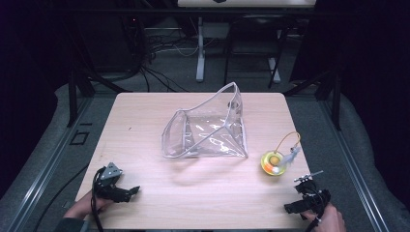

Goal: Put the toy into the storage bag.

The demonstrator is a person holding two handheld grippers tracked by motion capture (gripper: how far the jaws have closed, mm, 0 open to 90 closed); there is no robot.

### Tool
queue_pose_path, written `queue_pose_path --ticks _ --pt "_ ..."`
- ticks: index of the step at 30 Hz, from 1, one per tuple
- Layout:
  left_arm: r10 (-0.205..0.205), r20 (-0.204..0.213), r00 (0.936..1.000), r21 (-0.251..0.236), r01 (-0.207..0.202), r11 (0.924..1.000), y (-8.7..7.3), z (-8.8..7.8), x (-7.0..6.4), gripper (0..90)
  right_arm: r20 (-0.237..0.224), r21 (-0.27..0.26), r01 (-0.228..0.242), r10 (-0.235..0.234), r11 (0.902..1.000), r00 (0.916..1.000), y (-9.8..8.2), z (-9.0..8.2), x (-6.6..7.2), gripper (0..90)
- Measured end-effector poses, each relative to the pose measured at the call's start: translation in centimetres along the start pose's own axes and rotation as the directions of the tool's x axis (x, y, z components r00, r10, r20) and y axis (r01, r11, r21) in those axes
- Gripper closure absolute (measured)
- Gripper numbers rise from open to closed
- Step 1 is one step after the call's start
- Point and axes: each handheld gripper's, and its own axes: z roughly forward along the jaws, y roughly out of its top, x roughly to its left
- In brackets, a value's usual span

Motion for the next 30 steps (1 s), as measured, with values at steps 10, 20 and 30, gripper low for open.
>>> queue_pose_path --ticks 10,20,30 --pt "0.000 0.001 1.0000 0.000 0.000 1.0000 0.0 0.0 0.0 0.1 -0.004 0.043 -0.005 0.005 0.9991 1.0000 0.1 -0.8 -0.6 0.0" --pt "0.000 0.000 1.0000 -0.002 0.000 1.0000 -0.1 0.0 0.0 0.1 -0.012 0.063 0.033 -0.032 0.9975 0.9994 1.3 -2.2 0.7 0.0" --pt "0.000 0.000 1.0000 -0.003 0.000 1.0000 -0.1 0.0 0.0 0.1 -0.026 0.075 0.052 -0.050 0.9959 0.9984 1.9 -3.2 1.0 0.0"
